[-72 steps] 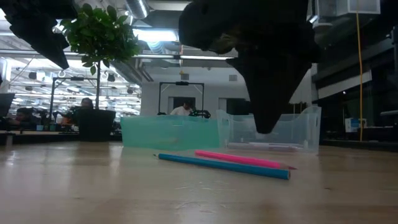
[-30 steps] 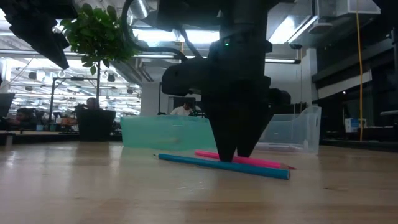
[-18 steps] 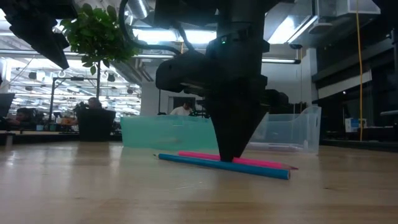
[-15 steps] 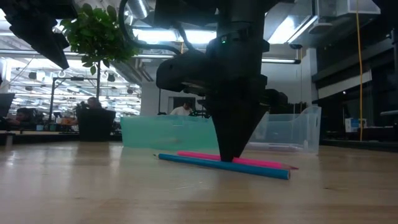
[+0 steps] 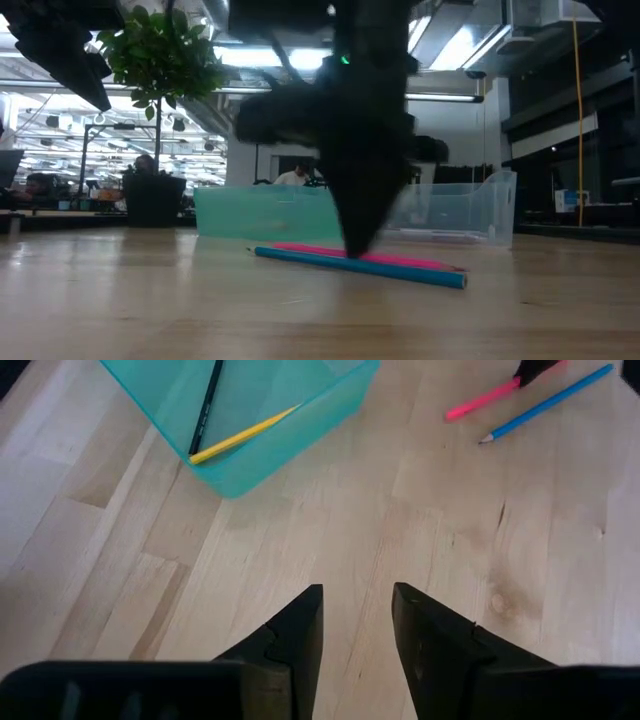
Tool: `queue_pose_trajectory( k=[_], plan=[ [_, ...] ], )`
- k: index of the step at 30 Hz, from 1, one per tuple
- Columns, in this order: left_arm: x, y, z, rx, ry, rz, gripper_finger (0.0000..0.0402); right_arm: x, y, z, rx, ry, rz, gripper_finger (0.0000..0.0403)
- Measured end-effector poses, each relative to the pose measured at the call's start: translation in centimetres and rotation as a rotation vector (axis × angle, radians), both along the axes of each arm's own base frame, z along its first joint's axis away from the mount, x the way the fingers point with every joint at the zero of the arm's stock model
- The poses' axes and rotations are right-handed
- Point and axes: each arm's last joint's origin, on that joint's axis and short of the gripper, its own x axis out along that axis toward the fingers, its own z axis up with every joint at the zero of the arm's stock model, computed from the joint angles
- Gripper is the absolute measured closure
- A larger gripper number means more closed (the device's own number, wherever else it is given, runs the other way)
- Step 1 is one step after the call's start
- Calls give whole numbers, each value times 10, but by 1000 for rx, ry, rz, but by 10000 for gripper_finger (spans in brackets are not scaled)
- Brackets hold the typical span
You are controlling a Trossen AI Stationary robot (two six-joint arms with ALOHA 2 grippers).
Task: Sort pens & pencils
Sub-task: Put the pink pencil into the blue bin
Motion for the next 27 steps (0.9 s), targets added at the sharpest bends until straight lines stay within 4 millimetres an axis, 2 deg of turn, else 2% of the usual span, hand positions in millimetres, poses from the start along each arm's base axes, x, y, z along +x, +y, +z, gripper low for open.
queue_pose_trajectory(
  k=[11, 16, 20, 23, 27],
  plan=[
    [0, 0, 0, 0, 0, 0, 286, 11, 2, 37, -8, -74, 33, 401],
    [0, 0, 0, 0, 0, 0, 286, 14, -8, 63, -53, -83, 45, 401],
    [0, 0, 0, 0, 0, 0, 286, 13, -24, 93, -136, -72, 57, 401],
    [0, 0, 0, 0, 0, 1, 286, 15, -46, 115, -191, -89, 52, 401],
    [0, 0, 0, 0, -1, 1, 286, 17, -84, 127, -231, -98, 61, 401]
  ],
)
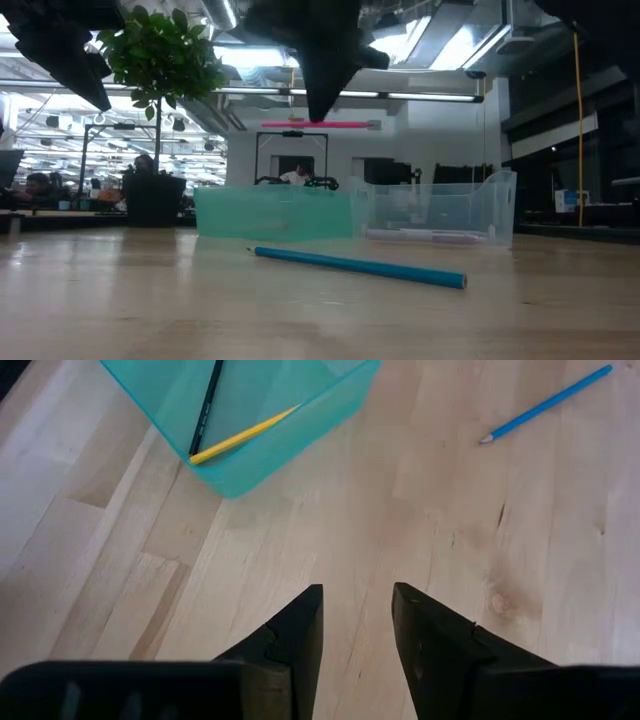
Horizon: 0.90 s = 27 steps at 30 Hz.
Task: Sort pens & pencils
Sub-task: Put the pink pencil into the blue bin, then put the blue pencil into the blue bin
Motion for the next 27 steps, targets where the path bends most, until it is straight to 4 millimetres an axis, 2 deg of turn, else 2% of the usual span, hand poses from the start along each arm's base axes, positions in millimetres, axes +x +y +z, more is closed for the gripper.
queue_pose_trajectory(
  k=[5, 9, 15, 20, 27],
  plan=[
    [0, 0, 0, 1, 0, 1, 286, 2, -54, 2, -15, 33, 6, 402],
    [0, 0, 0, 6, -1, 4, 286, 7, -93, 4, -35, -10, 25, 402],
    [0, 0, 0, 22, -2, -1, 286, 14, -140, 4, -29, -104, 77, 402],
    [0, 1, 0, 38, -5, 6, 286, 12, -159, -1, -30, -80, 82, 402],
    [0, 1, 0, 38, -5, 6, 286, 13, -161, 0, -40, -89, 111, 402]
  ],
)
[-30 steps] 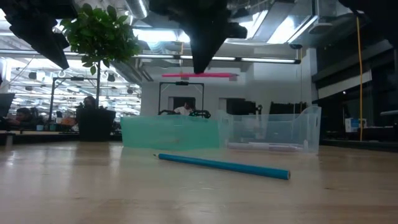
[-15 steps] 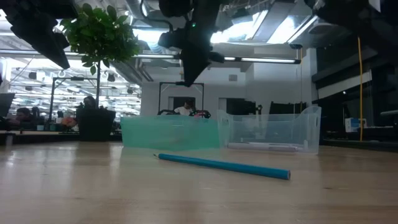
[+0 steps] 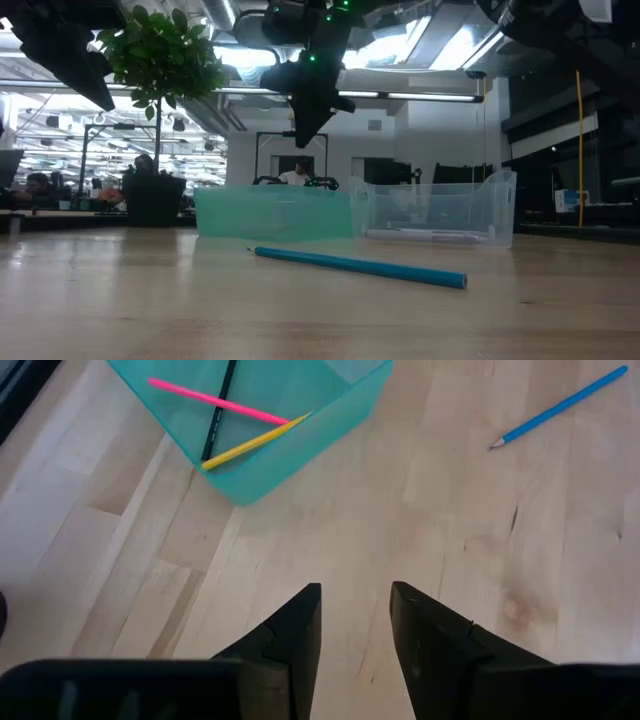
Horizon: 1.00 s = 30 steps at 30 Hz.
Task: Sort pens & pencils
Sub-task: Put the blue pencil into the blue bin
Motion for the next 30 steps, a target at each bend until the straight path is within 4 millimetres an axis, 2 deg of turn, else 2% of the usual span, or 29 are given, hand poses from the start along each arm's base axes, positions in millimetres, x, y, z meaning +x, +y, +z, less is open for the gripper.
queue_pose_trajectory(
  k=[4, 8, 13, 18, 21, 25, 30],
  plan=[
    [0, 0, 0, 0, 0, 0, 286, 2, 6, 0, 38, -3, 50, 397],
    [0, 0, 0, -9, -2, 10, 286, 6, 28, -1, 89, -13, 109, 379],
    [0, 0, 0, -29, -8, 36, 286, 12, 72, -1, 136, -20, 187, 361],
    [0, 0, 0, -49, -14, 60, 286, 12, 132, -6, 166, 3, 256, 347],
    [0, 0, 0, -57, -15, 70, 286, 5, 169, -22, 194, 73, 257, 335],
    [2, -1, -1, -64, -4, 79, 286, -13, 215, -58, 214, 206, 221, 315],
    [15, -5, -4, -75, 9, 68, 286, -42, 250, -104, 229, 368, 142, 280]
  ],
)
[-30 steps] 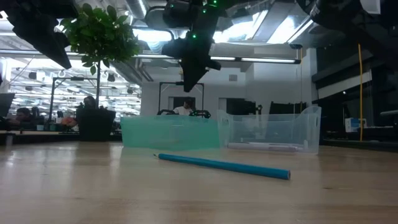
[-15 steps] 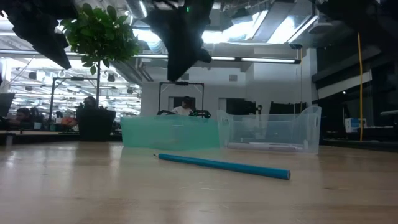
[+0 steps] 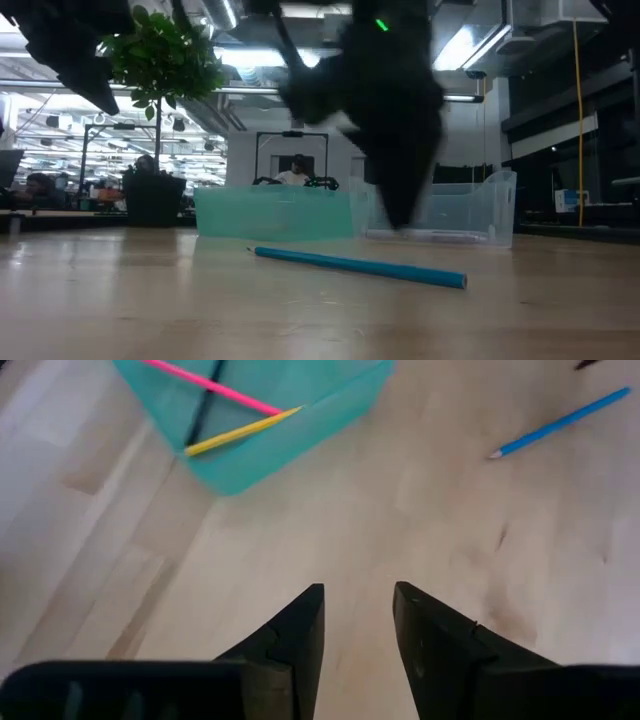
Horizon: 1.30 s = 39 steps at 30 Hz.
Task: Sort pens & pencils
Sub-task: Put the blue pencil into the blue bin
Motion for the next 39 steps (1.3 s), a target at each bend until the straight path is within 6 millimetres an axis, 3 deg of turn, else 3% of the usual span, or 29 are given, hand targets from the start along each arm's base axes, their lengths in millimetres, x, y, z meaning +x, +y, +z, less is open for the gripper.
queue_pose_trajectory(
  k=[5, 13, 18, 26, 35, 39],
  plan=[
    [24, -15, -6, 4, 1, -76, 286, -21, 16, -28, 14, 108, -58, 247],
    [65, -43, -29, 60, 28, -212, 286, -31, 48, -26, -124, 4, 8, 233],
    [78, -60, -40, 74, 77, -266, 286, -28, 73, -5, -143, -121, 7, 243],
    [102, -94, -24, 179, 57, -419, 286, -32, 99, 44, -314, -342, -15, 253],
    [130, -134, -37, 347, 127, -552, 286, -58, 115, 107, -826, -696, 33, 254],
    [151, -144, -46, 423, 168, -603, 286, -57, 114, 126, -1035, -812, 106, 254]
  ],
)
